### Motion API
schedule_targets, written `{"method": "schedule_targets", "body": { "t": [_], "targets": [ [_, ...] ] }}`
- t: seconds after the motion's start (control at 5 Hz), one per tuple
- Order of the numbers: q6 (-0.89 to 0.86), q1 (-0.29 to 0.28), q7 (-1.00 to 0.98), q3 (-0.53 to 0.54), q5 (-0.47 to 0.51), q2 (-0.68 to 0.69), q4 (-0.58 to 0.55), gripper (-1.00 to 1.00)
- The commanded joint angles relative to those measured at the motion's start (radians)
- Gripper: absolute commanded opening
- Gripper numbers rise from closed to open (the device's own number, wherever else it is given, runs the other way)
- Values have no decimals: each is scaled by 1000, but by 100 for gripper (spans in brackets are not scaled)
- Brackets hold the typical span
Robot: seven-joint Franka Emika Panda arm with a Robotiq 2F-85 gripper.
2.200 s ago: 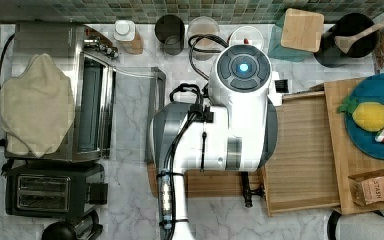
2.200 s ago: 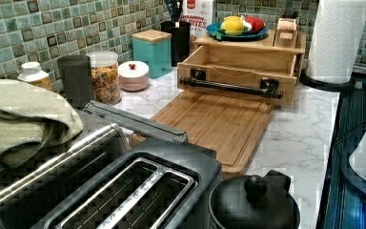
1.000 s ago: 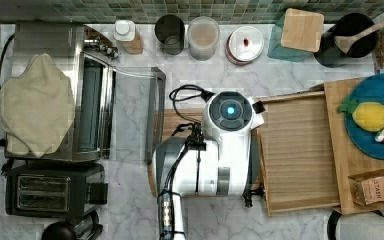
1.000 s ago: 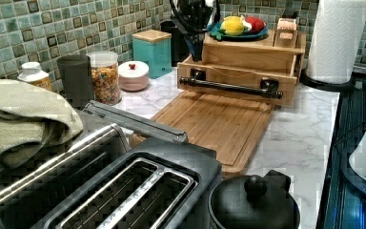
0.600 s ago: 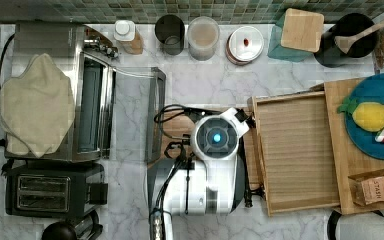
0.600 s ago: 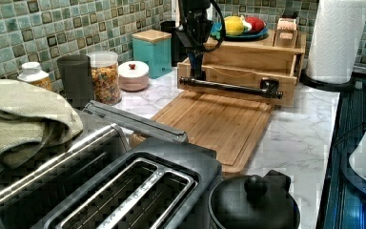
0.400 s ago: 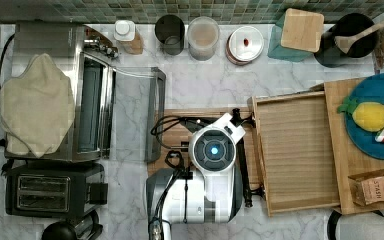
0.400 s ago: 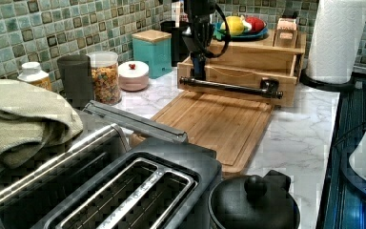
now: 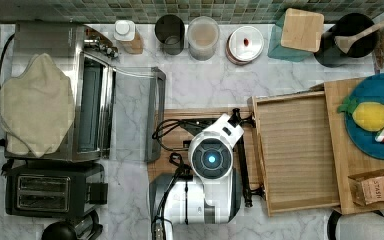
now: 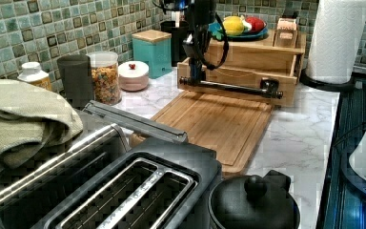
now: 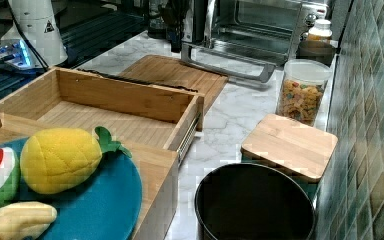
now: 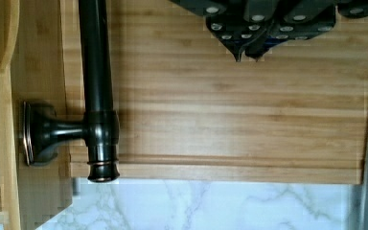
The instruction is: Close the drawer.
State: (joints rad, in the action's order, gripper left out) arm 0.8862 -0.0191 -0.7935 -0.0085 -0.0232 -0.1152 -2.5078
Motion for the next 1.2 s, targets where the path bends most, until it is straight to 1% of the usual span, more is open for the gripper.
{"method": "schedule_targets", "body": {
  "t": [0.2, 0.4, 0.6, 0.8, 1.0, 1.2],
  "targets": [
    [88, 37, -136, -53, 2, 81, -59, -100],
    [143, 58, -132, -64, -47, 68, -87, -100],
    [175, 128, -109, -33, -131, 51, -105, -100],
    [171, 109, -169, -105, -143, 86, -70, -100],
    [175, 133, -264, -133, -106, 145, -23, -100],
    [220, 157, -342, -167, -66, 163, -14, -100]
  ]
}}
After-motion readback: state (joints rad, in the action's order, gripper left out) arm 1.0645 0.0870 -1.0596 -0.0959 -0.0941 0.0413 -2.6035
